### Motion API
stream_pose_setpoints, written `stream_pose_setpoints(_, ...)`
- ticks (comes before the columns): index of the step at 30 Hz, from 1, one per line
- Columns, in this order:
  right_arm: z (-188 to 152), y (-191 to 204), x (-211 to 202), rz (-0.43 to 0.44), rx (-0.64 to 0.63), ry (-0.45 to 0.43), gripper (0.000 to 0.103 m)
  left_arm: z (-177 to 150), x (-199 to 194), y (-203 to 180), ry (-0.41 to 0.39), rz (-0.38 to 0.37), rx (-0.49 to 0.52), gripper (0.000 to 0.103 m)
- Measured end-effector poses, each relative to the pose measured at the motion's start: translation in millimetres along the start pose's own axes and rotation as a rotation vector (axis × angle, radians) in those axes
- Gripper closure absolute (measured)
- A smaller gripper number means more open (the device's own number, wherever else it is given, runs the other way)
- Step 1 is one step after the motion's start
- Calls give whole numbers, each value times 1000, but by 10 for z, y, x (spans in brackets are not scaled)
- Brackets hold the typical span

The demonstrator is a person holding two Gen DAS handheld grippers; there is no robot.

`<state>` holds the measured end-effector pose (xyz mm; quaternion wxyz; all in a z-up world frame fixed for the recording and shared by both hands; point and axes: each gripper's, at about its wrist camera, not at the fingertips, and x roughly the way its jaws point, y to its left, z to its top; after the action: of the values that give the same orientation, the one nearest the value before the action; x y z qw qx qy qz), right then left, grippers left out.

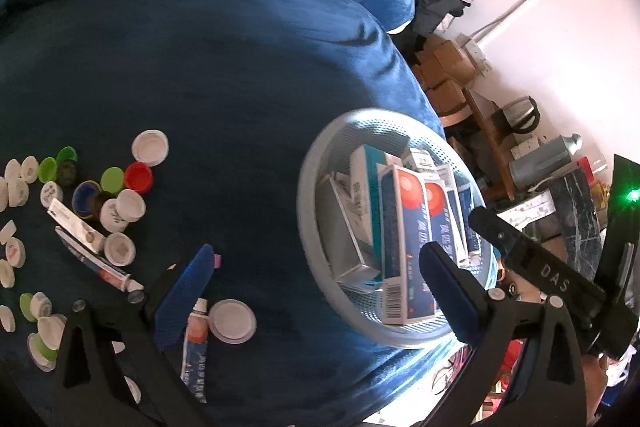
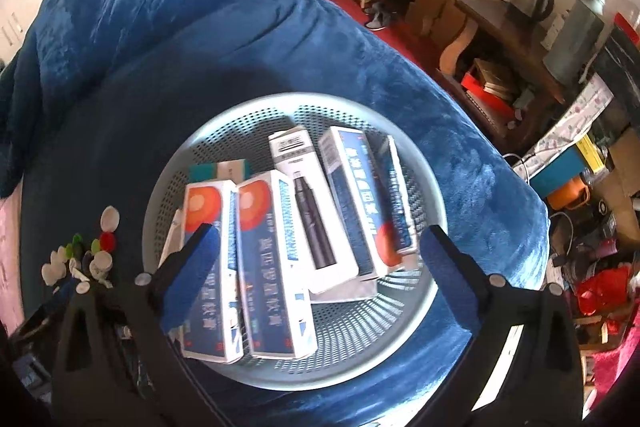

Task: Organize objects
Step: 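Withdraw both grippers and move them back over the pile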

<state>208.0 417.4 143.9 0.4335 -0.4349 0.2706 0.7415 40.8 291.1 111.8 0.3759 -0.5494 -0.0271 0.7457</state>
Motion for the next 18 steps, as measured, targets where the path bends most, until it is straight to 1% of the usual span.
stream_pose_setpoints(18,-56,592,-27,8,-147,21,0,49,-233,468,-26,72,-49,1)
